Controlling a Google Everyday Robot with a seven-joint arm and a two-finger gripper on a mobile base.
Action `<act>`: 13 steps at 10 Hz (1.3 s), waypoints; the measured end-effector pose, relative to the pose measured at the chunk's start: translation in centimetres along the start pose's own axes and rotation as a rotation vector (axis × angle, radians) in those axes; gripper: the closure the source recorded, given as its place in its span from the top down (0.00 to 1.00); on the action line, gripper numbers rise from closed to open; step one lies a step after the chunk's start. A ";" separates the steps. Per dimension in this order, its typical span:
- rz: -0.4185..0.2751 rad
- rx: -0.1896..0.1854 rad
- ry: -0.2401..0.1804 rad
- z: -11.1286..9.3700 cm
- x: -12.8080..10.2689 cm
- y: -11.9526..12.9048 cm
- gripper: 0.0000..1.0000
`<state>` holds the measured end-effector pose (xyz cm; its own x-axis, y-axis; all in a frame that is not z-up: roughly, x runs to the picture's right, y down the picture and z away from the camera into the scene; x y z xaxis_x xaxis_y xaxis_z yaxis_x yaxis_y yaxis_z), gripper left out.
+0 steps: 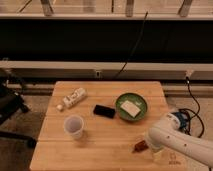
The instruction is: Place the pepper in the ceramic cup
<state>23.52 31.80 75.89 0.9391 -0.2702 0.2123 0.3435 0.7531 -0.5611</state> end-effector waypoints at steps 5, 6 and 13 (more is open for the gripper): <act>0.007 -0.001 -0.016 0.5 0.1 0.5 0.80; 0.007 0.000 -0.017 0.6 0.1 0.5 0.80; 0.012 -0.003 -0.031 1.1 0.1 1.0 0.80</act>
<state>23.93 33.21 76.23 0.9426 -0.2422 0.2299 0.3319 0.7547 -0.5660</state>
